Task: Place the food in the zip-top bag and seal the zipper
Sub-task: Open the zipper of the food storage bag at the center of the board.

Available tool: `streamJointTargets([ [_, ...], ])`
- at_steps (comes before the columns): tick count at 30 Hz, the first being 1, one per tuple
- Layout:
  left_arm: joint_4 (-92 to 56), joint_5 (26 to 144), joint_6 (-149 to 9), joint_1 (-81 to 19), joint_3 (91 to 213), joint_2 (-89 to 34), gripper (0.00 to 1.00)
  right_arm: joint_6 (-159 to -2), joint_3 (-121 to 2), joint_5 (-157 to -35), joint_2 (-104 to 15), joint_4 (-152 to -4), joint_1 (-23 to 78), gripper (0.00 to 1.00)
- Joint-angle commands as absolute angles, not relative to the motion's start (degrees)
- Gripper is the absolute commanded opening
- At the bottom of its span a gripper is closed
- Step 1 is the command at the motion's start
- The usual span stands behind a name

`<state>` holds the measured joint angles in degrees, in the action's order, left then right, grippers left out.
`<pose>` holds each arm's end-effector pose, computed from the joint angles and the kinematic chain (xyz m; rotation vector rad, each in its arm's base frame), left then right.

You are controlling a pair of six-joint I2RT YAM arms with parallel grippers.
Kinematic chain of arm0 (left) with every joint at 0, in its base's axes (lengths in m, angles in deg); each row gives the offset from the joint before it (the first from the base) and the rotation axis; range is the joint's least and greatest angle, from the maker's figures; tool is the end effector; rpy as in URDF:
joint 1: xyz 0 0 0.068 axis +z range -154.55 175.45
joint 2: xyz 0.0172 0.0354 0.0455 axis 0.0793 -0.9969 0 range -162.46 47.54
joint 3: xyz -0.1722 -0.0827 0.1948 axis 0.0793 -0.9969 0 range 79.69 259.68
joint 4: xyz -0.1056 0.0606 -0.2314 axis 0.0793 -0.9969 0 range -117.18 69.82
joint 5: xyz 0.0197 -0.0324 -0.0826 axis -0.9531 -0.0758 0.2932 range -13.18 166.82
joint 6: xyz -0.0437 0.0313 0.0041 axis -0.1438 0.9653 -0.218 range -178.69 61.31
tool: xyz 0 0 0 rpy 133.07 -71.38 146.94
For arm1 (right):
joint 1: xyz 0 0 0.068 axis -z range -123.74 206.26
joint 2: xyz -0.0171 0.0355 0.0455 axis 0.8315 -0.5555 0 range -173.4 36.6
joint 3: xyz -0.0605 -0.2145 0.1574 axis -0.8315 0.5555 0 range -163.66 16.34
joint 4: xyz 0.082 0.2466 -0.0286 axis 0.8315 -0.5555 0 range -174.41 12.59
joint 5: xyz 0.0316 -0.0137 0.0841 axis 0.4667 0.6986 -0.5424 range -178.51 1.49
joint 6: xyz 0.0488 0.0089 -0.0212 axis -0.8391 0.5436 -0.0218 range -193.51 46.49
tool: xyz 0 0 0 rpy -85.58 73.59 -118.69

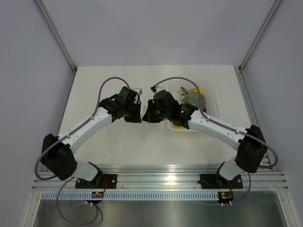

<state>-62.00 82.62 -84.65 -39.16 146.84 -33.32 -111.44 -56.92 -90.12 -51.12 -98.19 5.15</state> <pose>0.2385 -0.1689 0.2843 0.2390 2.6120 -0.5252 0.2198 0.2740 0.3109 -0.2847 2.3172 0.8713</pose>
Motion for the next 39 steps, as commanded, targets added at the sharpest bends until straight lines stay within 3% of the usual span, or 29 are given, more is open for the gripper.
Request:
streamJointTargets([
  [1,-59.5,84.0,-85.7,-39.4,149.3,-32.0,0.0,-113.6,-58.2,-92.2,-54.4,-94.8,4.4,0.0],
  [9,-59.9,85.5,-86.1,-39.4,150.3,-30.1,0.0,-115.0,-57.8,-84.3,-60.7,-96.7,4.4,0.0],
  [13,-58.5,88.0,-87.2,-39.4,149.7,-29.9,0.0,-114.6,-60.4,-85.9,-63.8,-96.2,4.4,0.0],
  [26,-57.1,91.1,-87.7,-39.4,148.7,-29.5,0.0,-123.9,-56.5,-88.2,-72.1,-75.9,4.4,0.0],
  [30,-58.1,90.5,-87.3,-39.4,148.8,-28.7,0.0,-122.3,-57.4,-83.7,-73.0,-77.1,4.4,0.0],
  [34,-58.3,91.1,-87.3,-39.4,148.3,-28.0,0.0,-120.5,-60.3,-80.7,-75.6,-82.0,4.9,0.13],
  [39,-59.2,89.9,-87.1,-39.4,147.5,-27.6,0.0,-120.5,-64.5,-73.8,-77.0,-92.6,5.0,0.44],
])
